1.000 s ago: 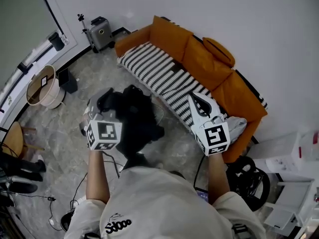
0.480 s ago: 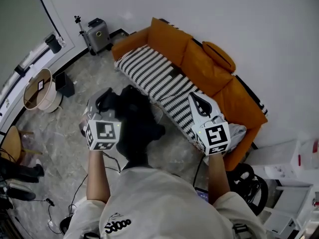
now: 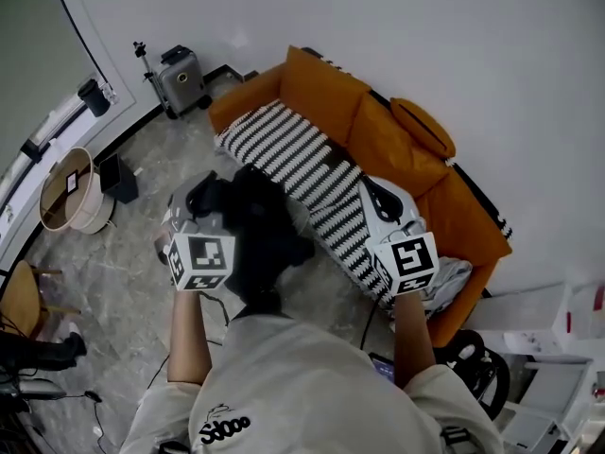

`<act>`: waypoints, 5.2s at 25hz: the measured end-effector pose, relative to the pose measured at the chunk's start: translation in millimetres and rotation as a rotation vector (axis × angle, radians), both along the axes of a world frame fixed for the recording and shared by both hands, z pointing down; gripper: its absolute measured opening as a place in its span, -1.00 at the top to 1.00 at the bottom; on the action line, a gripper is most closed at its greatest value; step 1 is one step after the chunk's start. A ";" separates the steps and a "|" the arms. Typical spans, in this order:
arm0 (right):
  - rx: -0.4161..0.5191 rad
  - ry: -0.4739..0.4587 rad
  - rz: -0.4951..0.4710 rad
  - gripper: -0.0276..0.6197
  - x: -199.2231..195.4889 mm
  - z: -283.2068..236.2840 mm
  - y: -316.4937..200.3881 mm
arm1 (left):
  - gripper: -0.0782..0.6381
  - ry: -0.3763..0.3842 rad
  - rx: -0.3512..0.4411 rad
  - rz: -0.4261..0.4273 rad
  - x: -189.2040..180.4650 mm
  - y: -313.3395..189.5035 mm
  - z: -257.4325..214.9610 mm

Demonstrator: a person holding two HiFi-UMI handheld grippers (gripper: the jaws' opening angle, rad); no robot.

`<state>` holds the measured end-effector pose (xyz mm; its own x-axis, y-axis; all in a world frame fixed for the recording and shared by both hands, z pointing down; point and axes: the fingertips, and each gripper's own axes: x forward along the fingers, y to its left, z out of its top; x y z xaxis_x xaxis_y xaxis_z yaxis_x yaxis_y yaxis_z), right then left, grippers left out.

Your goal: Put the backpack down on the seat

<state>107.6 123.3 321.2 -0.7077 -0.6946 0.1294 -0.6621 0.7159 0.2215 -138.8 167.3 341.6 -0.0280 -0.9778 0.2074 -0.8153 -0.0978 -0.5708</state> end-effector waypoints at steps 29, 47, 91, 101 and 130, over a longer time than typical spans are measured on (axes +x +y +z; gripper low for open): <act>-0.051 0.028 0.131 0.91 -97.5 6.0 -171.6 | 0.75 0.020 -0.058 0.124 -95.3 -202.2 21.8; -0.119 0.029 0.186 0.91 -98.0 40.0 -272.6 | 0.75 0.028 -0.122 0.152 -101.1 -325.1 55.7; -0.420 0.060 0.261 0.91 -21.6 193.3 -543.3 | 0.75 0.006 -0.416 0.255 0.8 -654.7 232.8; -0.485 0.030 0.276 0.91 -3.3 220.6 -571.9 | 0.75 -0.004 -0.466 0.295 36.1 -697.0 262.7; -0.594 -0.011 0.299 0.91 4.6 260.5 -569.3 | 0.70 0.129 -0.625 0.159 24.7 -722.5 354.8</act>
<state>112.2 -446.0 581.7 -0.4988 -0.6741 0.5448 -0.8514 0.4988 -0.1624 -114.1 -555.1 696.4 0.1697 -0.6621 0.7299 -0.8217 -0.5040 -0.2661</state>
